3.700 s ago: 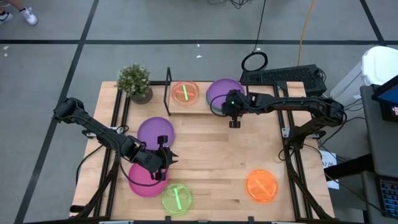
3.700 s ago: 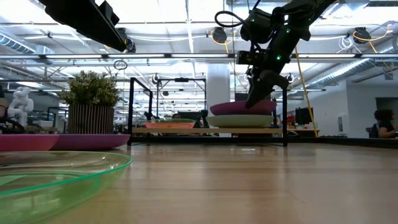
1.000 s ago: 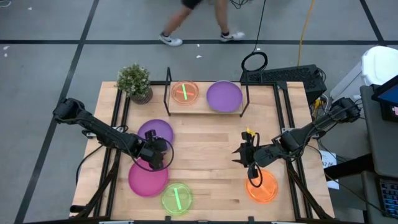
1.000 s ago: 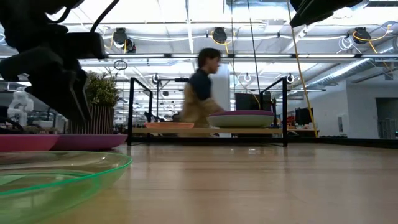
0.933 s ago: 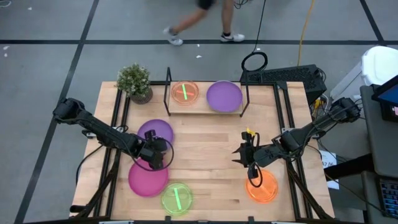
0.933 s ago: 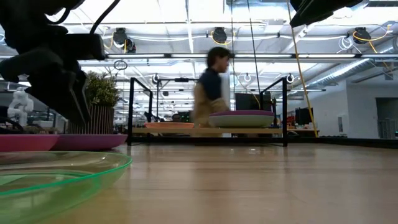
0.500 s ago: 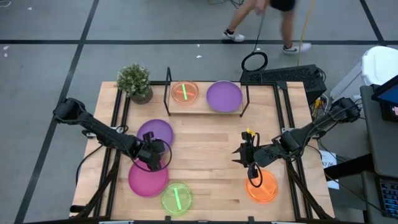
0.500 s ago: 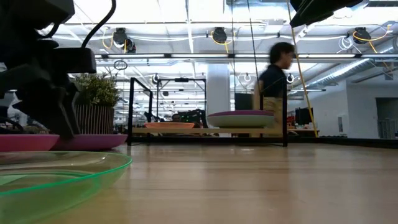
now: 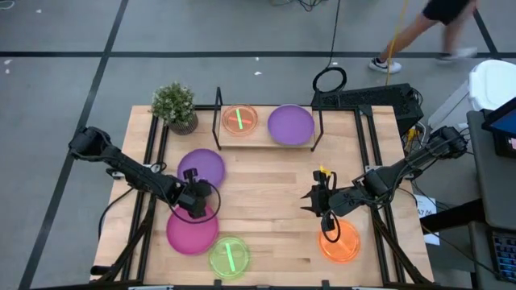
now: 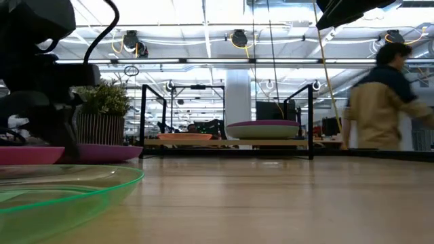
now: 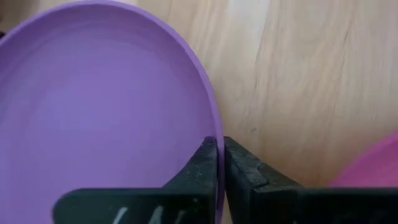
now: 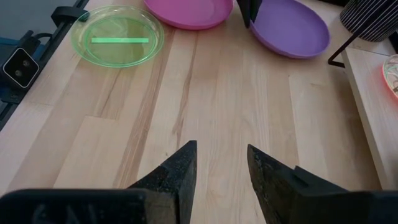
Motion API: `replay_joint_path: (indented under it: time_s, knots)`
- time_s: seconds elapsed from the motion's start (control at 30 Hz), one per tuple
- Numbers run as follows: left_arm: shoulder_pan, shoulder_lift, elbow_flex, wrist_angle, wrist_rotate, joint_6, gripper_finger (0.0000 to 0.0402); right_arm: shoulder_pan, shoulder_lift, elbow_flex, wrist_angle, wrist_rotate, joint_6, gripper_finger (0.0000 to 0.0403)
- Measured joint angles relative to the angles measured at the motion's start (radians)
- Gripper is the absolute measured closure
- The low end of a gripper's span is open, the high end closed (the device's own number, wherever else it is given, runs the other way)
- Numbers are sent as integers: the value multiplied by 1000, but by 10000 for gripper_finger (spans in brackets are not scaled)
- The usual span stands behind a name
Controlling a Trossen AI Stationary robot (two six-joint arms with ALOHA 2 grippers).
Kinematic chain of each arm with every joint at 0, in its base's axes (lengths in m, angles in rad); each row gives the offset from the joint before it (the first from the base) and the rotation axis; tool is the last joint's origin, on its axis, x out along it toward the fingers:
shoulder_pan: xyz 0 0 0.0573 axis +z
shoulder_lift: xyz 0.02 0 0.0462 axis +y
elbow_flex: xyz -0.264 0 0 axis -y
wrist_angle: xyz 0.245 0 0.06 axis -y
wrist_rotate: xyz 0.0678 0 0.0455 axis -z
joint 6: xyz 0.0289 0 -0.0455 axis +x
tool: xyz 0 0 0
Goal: Place and stack plates onto a shelf
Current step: Stack the purple plate on top of the purple plate
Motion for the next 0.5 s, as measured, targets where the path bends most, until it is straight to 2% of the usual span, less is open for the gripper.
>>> replay_joint_path:
  time_s: [0.27,0.5]
  knots:
    - [-33,0,169,-124,36,4,391,0,0,0,-1,0,0,280]
    - [-71,0,355,-156,44,181,391,0,0,0,-5,0,0,280]
